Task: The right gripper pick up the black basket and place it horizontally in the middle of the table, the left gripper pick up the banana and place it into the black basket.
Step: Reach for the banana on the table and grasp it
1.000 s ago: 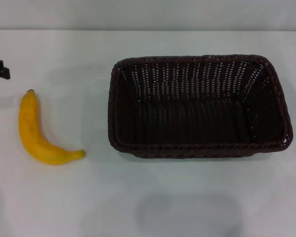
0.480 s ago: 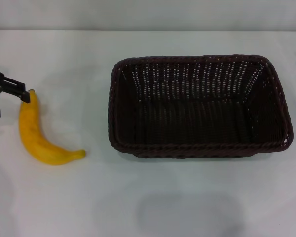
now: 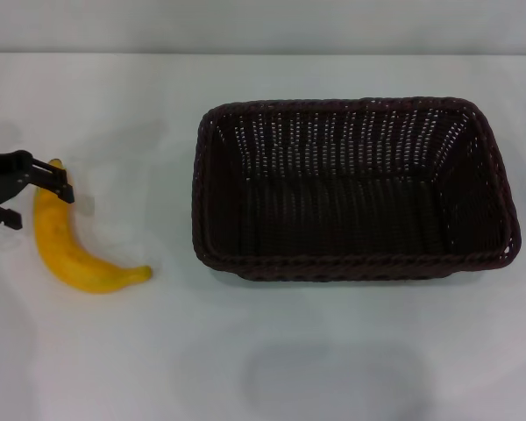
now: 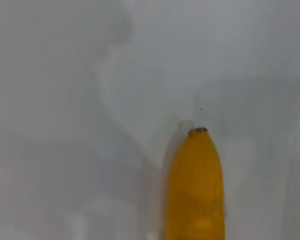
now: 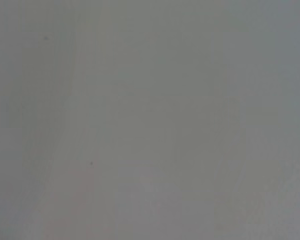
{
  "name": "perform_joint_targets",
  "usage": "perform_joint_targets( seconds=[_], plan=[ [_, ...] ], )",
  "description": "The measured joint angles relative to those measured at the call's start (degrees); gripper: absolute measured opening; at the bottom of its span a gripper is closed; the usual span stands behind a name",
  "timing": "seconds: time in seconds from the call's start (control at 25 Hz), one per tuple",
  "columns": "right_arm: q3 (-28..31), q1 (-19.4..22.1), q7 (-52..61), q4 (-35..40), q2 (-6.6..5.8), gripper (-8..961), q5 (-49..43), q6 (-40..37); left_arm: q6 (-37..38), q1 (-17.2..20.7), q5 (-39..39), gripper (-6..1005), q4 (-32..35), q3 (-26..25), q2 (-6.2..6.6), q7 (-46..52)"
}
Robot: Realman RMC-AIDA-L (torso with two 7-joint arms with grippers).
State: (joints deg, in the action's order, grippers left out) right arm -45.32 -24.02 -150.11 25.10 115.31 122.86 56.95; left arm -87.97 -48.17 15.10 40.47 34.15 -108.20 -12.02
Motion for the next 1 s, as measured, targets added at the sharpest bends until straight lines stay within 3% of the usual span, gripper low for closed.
perform_joint_targets(
  seconds=[0.08,0.2,0.8,1.0],
  plan=[
    [0.01,-0.01,0.07,-0.27,0.0,656,0.02,-0.45,1.99,-0.42,-0.35,865,-1.21,0.12,-0.6,0.02],
    [0.03,-0.08,0.16,-0.53,0.0,859,0.05,-0.94,3.15,-0.66,-0.38,857,-2.77,0.4,-0.77,0.03],
    [1.51,-0.51,0.36,-1.55,0.0,855,0.1,-2.59,4.69,-1.36,-1.74,815,-6.73,0.71,-1.15,-1.13],
    [1.54,-0.5,0.39,-1.55,0.0,854,0.1,-2.59,4.88,-1.65,-1.76,680,-7.14,2.5,-1.13,-1.74]
  ],
)
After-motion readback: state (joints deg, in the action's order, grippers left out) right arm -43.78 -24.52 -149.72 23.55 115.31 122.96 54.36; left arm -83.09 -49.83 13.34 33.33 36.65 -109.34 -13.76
